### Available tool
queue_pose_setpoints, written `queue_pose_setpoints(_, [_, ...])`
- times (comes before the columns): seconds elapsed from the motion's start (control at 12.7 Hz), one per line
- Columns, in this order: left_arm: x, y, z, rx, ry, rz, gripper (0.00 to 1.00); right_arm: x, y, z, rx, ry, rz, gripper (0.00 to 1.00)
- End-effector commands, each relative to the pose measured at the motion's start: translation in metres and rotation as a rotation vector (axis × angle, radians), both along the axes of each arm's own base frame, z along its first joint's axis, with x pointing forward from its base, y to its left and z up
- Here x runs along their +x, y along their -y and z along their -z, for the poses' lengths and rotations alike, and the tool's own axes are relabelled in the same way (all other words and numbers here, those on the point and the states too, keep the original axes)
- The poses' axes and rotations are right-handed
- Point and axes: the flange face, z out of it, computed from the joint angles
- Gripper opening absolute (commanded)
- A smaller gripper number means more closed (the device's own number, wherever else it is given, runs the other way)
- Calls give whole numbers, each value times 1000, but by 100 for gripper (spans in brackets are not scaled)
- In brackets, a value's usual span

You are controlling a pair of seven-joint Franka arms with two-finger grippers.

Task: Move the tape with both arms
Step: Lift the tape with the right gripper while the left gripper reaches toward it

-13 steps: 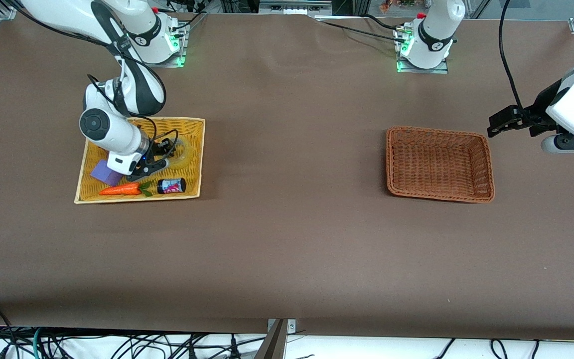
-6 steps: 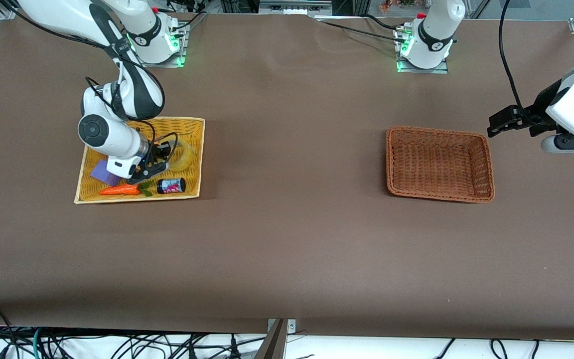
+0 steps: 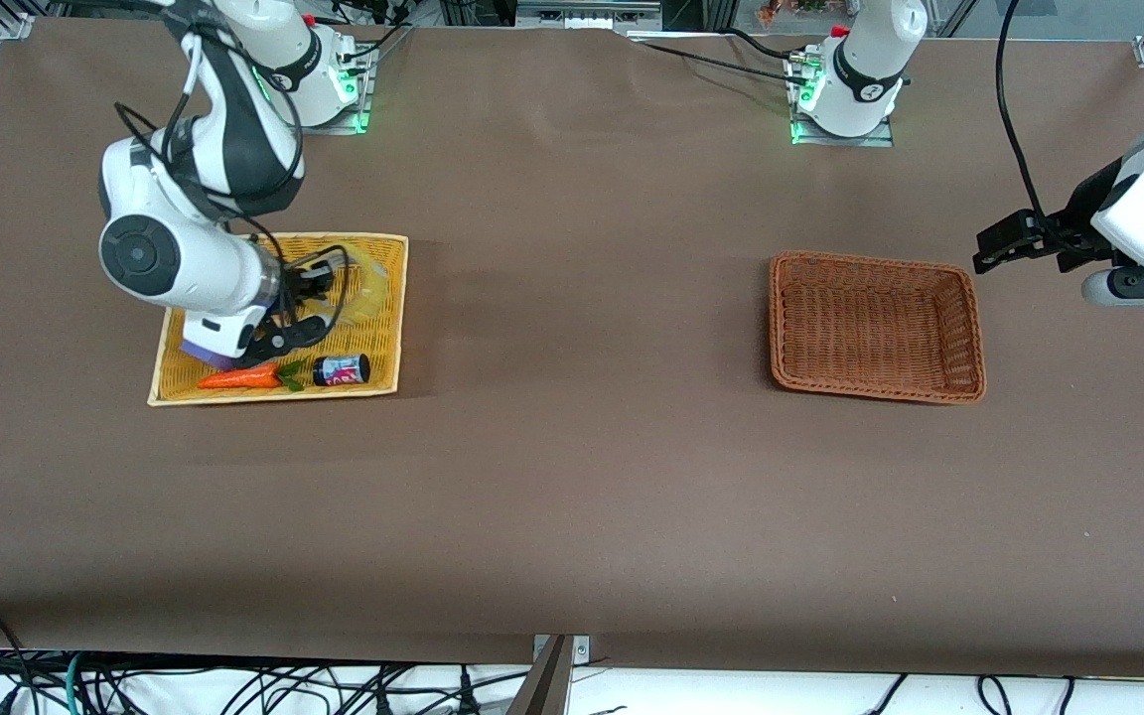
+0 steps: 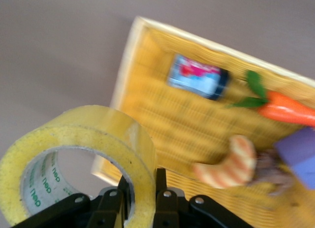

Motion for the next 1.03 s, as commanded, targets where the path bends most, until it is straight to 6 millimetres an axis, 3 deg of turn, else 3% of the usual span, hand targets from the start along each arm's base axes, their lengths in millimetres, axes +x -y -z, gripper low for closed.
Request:
queue_pose_setpoints(0.0, [-1, 5, -1, -21, 0, 11, 100, -6, -91, 18, 20, -17, 140, 0])
queue_pose_setpoints(0.16, [6, 9, 15, -20, -24, 18, 100, -8, -167, 48, 24, 12, 269, 0])
queue_pose_setpoints(0.32, [18, 30, 48, -7, -81, 49, 100, -32, -245, 91, 35, 41, 359, 0])
queue_pose_setpoints(0.39, [27, 34, 75, -10, -126, 46, 100, -42, -271, 118, 54, 59, 420, 0])
queue_pose_setpoints(0.55, [45, 48, 117, -14, -120, 53, 100, -58, -306, 152, 128, 104, 524, 0])
queue_pose_setpoints(0.71, [59, 65, 162, -6, -135, 43, 100, -62, -319, 158, 186, 144, 568, 84])
queue_pose_setpoints(0.79, [62, 80, 180, -6, -138, 44, 100, -56, -315, 151, 190, 152, 573, 99])
queue_pose_setpoints(0.95, [58, 102, 208, 5, -140, 22, 100, -40, -293, 114, 139, 156, 561, 100])
